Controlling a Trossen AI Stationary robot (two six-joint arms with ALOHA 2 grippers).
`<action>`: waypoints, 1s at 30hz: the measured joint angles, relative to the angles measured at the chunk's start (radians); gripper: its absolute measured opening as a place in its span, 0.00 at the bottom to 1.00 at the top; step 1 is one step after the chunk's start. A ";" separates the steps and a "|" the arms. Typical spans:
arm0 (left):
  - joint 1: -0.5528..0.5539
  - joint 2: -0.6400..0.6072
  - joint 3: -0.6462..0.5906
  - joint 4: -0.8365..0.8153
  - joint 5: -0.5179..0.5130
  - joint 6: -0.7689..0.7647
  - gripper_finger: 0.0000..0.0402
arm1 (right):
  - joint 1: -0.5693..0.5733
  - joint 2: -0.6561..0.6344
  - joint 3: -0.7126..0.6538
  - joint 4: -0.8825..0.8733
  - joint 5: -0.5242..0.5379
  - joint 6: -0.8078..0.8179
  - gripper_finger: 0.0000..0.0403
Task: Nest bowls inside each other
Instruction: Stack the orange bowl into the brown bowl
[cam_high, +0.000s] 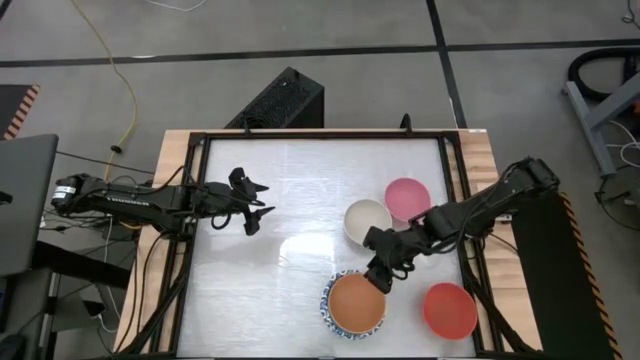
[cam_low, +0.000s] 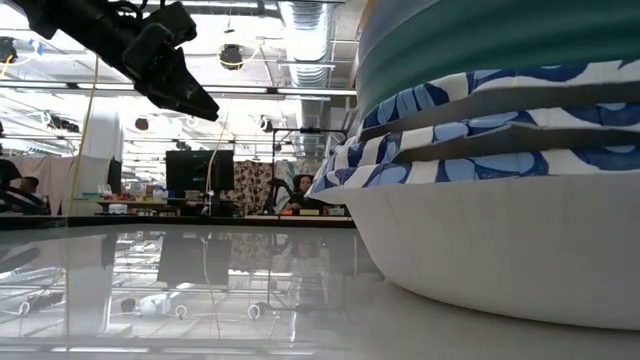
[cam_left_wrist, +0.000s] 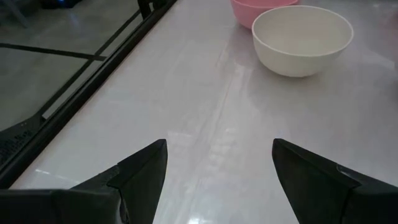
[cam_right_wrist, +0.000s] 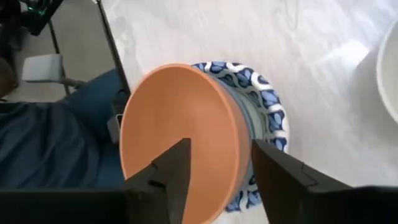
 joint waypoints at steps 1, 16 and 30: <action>0.000 0.000 0.000 0.000 0.000 -0.001 0.70 | 0.007 0.011 0.000 0.008 0.008 -0.002 0.43; 0.000 0.000 0.000 -0.025 0.001 -0.026 0.70 | 0.033 0.140 0.000 -0.009 -0.001 -0.026 0.29; 0.000 0.000 0.000 -0.046 0.007 -0.029 0.70 | 0.098 -0.026 0.000 -0.034 0.228 -0.030 0.28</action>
